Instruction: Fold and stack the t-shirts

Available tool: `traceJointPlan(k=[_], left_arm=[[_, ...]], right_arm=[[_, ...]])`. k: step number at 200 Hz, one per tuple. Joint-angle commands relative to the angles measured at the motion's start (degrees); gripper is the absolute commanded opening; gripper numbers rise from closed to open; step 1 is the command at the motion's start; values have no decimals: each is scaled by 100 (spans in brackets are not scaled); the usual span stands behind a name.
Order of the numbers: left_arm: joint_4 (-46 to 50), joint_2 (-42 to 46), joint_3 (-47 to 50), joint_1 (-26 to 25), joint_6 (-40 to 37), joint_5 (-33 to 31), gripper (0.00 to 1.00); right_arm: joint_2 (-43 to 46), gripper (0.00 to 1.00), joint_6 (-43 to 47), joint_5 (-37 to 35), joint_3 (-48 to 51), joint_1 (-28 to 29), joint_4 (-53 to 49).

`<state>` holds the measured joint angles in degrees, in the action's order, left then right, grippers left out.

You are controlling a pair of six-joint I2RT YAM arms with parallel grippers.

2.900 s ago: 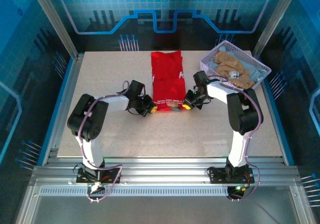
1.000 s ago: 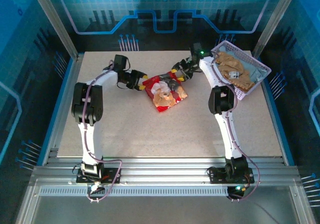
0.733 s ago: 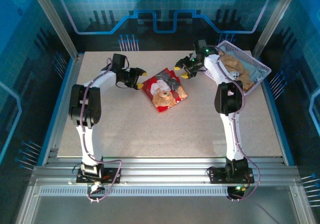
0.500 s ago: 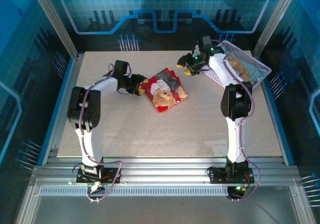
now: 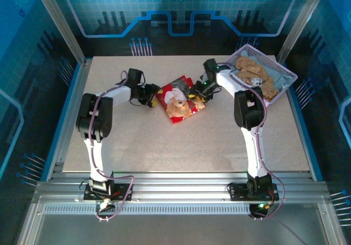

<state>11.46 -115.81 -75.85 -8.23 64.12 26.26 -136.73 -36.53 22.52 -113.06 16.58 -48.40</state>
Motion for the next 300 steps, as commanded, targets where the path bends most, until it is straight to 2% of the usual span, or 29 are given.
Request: traceJointPlan(k=[1,27,62,80,99,117,142,170,209,250,279,290,300], left_arm=[[455,731,333,-21,-386,-315,59],[962,1453,813,-17,-731,-560,59],[1350,2395,1591,5,-943,-509,61],[1409,2709,2012,-24,-1013,-291,61],[1211,2947,2409,-98,-1100,47,61],[996,3039,2564,-269,-1239,430,61],[1426,2950,2470,-469,-1656,461,60],[1518,3097,2772,-478,-1483,351,60],[1788,3406,3116,-649,-1390,333,60],[1224,3342,3557,-926,-1060,450,60],[417,2862,3615,-1251,-614,491,54],[131,2676,3551,-1333,-464,445,49],[-11,2496,3422,-1337,-392,383,39]], right_arm=[[-64,47,280,-242,297,213,-498],[275,31,574,-563,1155,532,-732],[1762,23,693,-423,3440,904,-213],[2606,26,516,-143,4449,1133,103],[3510,32,349,-147,5018,1277,192],[4362,41,154,-407,5143,1209,64],[5085,47,244,-765,4899,1007,-26],[4691,49,840,-530,4490,990,348],[3636,50,1577,-735,3714,1320,726],[2664,47,1611,-862,3216,1586,599],[2475,36,1321,-882,3280,1620,702],[2429,30,1215,-963,3277,1595,679],[2432,22,1087,-1044,3318,1545,715]])
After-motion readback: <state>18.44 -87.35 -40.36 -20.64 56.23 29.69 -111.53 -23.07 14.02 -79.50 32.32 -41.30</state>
